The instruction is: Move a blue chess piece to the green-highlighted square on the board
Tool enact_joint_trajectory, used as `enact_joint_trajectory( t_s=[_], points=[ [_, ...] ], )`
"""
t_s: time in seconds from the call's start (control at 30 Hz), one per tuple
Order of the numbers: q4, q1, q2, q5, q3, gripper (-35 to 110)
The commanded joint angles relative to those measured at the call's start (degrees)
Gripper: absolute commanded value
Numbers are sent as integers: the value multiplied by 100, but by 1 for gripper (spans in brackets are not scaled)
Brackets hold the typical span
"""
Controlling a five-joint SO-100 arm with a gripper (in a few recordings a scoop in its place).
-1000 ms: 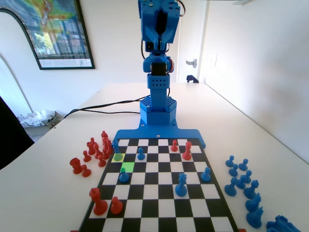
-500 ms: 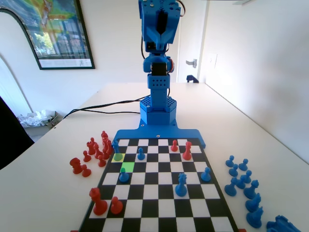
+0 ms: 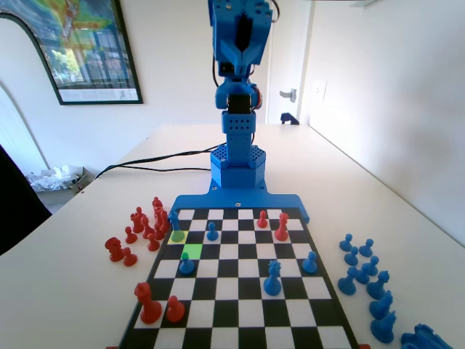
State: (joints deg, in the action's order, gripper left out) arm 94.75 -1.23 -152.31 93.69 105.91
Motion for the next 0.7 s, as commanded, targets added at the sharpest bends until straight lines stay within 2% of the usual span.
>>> enact_joint_trajectory(
  t_s=[0.0, 0.27, 0.43, 0.67],
  points=[
    [-79, 0, 905, -79, -677, 1],
    [-677, 879, 2399, -422, -914, 1],
    [-1450, 1380, 3305, -492, -853, 1],
    [-1512, 1854, 4263, -281, -870, 1]
  ],
)
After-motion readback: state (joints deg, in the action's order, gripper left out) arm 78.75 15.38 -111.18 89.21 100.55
